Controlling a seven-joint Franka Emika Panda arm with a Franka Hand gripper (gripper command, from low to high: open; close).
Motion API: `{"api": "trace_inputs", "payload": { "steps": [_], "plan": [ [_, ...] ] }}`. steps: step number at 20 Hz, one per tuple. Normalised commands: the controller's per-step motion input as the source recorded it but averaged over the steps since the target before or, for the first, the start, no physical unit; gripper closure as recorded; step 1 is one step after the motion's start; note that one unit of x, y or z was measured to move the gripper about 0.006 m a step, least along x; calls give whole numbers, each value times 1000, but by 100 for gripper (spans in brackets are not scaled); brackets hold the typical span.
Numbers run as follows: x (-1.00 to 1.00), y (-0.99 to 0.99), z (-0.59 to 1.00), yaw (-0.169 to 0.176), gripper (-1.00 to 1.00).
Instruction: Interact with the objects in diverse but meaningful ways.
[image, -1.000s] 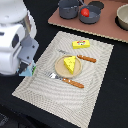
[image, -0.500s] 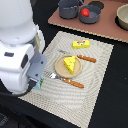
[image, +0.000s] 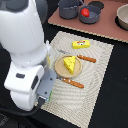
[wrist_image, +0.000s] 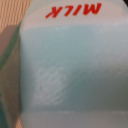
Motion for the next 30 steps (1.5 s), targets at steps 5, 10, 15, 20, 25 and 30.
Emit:
{"api": "trace_inputs", "payload": {
  "steps": [5,10,15,20,25,30],
  "plan": [
    [565,281,978,-16,-100],
    [502,430,1000,0,-100],
    [448,682,872,6,-100],
    [297,794,344,51,-100],
    [213,805,89,52,-100],
    [180,795,2,48,-100]
  ]
}}
